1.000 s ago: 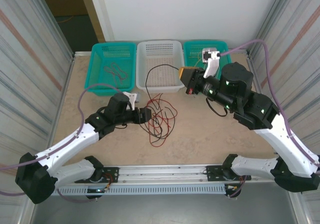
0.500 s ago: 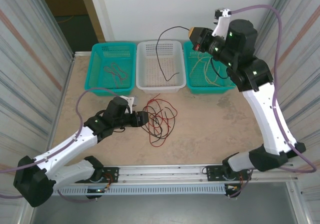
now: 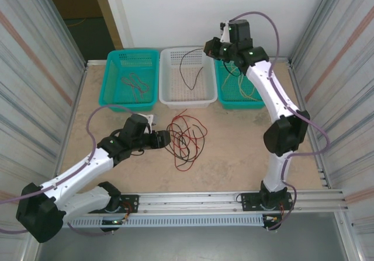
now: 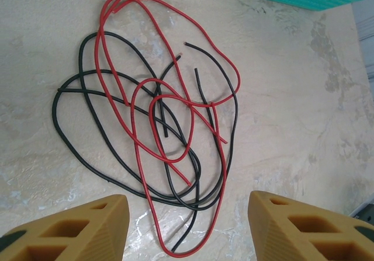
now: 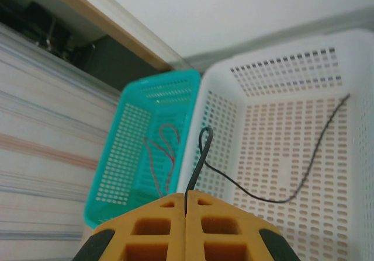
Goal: Untangle the cables
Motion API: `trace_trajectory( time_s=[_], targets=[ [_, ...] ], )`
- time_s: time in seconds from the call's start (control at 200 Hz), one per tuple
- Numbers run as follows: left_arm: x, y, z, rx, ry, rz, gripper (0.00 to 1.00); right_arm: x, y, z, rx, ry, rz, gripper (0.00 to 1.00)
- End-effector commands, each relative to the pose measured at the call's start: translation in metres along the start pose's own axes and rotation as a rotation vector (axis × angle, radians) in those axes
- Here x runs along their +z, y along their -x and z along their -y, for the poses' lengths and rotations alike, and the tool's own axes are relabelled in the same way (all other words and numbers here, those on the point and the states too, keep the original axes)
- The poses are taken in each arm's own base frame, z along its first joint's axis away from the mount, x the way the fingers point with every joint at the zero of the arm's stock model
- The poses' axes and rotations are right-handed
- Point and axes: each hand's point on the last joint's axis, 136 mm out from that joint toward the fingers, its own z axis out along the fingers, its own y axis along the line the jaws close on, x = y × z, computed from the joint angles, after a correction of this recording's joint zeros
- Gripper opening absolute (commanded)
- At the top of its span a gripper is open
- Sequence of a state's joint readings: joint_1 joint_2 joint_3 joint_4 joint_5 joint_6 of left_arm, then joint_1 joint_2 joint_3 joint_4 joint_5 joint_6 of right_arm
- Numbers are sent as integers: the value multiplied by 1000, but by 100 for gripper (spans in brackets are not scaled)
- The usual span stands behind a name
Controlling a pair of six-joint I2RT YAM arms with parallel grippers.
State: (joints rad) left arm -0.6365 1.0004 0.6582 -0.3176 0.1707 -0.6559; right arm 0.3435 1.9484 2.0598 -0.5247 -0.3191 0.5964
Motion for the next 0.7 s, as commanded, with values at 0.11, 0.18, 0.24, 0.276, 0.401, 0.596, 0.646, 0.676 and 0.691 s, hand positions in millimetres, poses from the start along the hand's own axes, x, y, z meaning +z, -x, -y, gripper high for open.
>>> trace_trajectory(
  time_s=[0.11,0.18,0.24,0.276,0.401,0.596,0.646,0.676,0.691],
  targets=[
    [5,-7,-19,-46,50,-33,57,36,-4,33,80,-20,-60,34],
    [4,-5,-22,-54,57,-33,57,40,-4,44,107,-35,-68,39],
    [4,-4,-23,-59,63,-29,58,37,-2,45,115,-36,-67,40],
    [3,-4,-24,-64,63,-28,58,34,-1,45,113,-37,-66,41],
    [1,-3,-24,-78,73,-28,57,12,-10,32,73,-54,-84,41],
    [-9,4,-27,-88,114,-6,55,-25,-83,19,-33,-140,-128,42],
    [-10,6,-25,-90,106,-1,55,-32,-111,19,-52,-165,-145,43],
    [-10,6,-24,-92,100,0,55,-36,-130,20,-56,-178,-158,44],
    [-10,6,-23,-95,100,0,55,-36,-139,20,-56,-183,-167,44]
  ],
)
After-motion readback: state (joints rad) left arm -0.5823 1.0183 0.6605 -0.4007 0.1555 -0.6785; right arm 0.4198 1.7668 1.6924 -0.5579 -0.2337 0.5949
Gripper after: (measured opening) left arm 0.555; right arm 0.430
